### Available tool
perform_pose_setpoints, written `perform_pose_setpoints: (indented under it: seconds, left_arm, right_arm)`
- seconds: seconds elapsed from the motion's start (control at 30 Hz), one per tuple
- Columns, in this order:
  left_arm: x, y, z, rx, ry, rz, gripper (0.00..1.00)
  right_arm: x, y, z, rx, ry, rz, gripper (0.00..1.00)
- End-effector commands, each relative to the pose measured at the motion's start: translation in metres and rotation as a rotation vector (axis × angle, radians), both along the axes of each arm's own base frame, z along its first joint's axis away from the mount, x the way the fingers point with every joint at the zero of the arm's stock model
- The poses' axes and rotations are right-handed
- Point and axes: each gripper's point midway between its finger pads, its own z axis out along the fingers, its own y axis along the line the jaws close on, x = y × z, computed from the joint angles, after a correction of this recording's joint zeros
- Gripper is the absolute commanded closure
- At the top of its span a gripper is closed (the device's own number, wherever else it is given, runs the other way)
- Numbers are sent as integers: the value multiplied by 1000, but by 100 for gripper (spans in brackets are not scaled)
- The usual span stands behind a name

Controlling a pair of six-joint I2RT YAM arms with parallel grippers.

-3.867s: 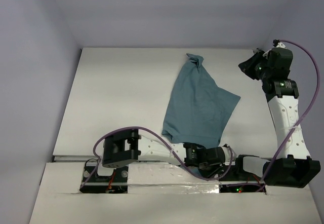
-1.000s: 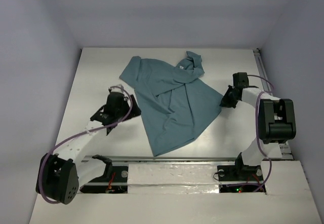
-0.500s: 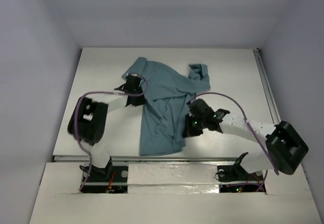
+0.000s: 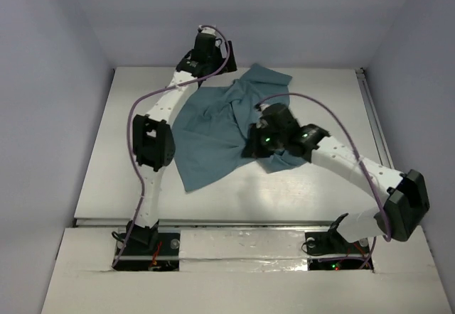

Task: Fold and stack the t-shirts
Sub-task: Flatten out the tshirt

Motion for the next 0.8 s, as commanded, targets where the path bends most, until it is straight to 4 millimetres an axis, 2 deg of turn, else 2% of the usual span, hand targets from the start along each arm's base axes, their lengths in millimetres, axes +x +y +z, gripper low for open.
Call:
perform_pose_setpoints:
  seconds: [0.0,0.03,0.07,0.1,0.17,0.2,0.23,0.27,0.3,0.33,0.37,0.4,0.5,0.53,0.63,0.67,0.7,0.73,0.77]
  left_arm:
    - [-55,50,81,99,-90,32,1]
    - [-69,64,73,107,-76,46,1]
    - [-81,68,80,87,-111,52,1]
    - [-122,88,52,104,-46,66,1]
    - [-163,99,25,76,22,85,1]
    - [-207,109,-4,73,80,89,1]
    - [-231,109,-20,60,112,88,14]
    - [-249,114,-27,29,125,107,35]
    - [-283,122,-67,-6,235,152,54]
    - [-303,125,-58,-53,217,172,77]
    - [-324,133,-72,-61,278,208,84]
    - [-347,140,-85,-110,318,262,86]
    - [-392,157,-115,-118,444,359,85]
    - [-396,154,-107,-177,423,369,75]
    - [-405,157,-94,-238,425,429,69]
    - [-409,161,-96,-221,445,446,66]
    - [-410,160,-101,-210,468,449,58]
    - [-414,158,-106,-204,494,441,33]
    - [-415,155,-109,-219,515,445,19]
  right_arm:
    - [60,-86,-7,-50,-52,-288,93]
    - [68,-97,-9,-63,-61,-323,100]
    - [73,-103,-10,-76,-69,-334,100]
    - [79,-106,-14,-114,-84,-334,100]
    - [87,-123,-26,-210,-95,-391,100]
    - [91,-131,-29,-238,-98,-427,99]
    - [93,-143,-36,-266,-90,-469,95]
    - [95,-152,-39,-281,-94,-499,91]
    - [96,-157,-40,-271,-89,-516,83]
    - [93,-159,-42,-249,-80,-512,80]
    - [93,-163,-42,-243,-79,-519,78]
    - [91,-163,-40,-242,-90,-505,77]
    - [85,-161,-37,-210,-84,-474,76]
    - [83,-155,-36,-184,-79,-452,76]
    - [75,-153,-41,-161,-67,-441,75]
    - [74,-152,-41,-154,-63,-433,75]
    - [71,-151,-43,-147,-58,-429,75]
    - [71,-150,-42,-138,-59,-423,74]
    - [70,-149,-41,-131,-60,-420,74]
